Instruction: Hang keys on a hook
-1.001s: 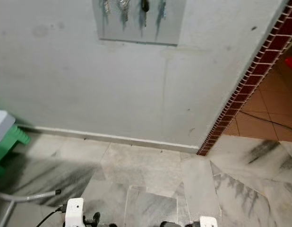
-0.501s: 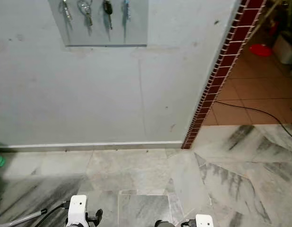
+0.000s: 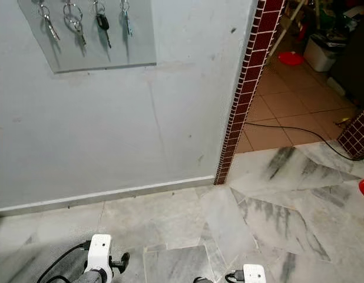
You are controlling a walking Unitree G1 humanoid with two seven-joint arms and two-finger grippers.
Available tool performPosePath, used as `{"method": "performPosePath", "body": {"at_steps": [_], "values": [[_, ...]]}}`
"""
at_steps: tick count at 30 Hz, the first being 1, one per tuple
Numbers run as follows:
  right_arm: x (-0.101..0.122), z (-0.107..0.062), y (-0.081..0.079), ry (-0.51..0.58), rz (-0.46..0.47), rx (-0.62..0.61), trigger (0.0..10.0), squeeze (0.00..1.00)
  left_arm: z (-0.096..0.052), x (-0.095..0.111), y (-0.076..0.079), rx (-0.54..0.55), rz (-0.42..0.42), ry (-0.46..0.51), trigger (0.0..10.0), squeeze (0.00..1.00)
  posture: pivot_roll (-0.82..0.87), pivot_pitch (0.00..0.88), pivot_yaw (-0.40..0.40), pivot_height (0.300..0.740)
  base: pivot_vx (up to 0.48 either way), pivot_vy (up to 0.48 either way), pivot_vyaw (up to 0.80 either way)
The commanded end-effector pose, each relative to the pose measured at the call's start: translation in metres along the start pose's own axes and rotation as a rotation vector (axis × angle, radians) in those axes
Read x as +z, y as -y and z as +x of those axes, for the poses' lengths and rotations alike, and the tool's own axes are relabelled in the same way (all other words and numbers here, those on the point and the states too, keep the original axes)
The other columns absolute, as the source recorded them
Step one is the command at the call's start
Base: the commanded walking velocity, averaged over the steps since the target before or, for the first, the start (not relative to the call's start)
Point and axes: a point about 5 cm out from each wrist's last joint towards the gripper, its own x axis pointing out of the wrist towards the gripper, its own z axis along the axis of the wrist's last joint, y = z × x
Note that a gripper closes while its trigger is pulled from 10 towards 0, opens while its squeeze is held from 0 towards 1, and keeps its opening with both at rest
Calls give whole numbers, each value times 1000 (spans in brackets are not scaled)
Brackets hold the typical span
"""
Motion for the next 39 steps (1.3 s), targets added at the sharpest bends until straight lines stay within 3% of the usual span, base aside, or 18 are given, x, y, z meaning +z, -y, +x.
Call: {"method": "performPosePath", "body": {"at_steps": [1,15,24,27,39], "values": [[-7,-2,4,-31,8,-20,10000,0,-1,-5,-3,0,16,-25,10000,0,-57,53,47,740,0,0,-744],[-7,-2,7,-41,11,-33,10000,0,-3,-9,-5,4,39,-38,10000,0,-71,43,47,740,0,0,-732],[-8,-3,7,-44,14,-36,10000,0,-3,-9,-4,-1,32,-37,10000,0,-76,39,47,740,0,-320,-719],[-9,-3,7,-45,16,-37,10000,0,-2,-9,-4,8,-3,-41,10000,0,-78,41,47,740,0,0,-698],[-12,-4,6,-56,11,-34,10000,0,-2,-9,-5,17,1,-53,10000,0,-79,27,47,740,0,0,-689]]}}
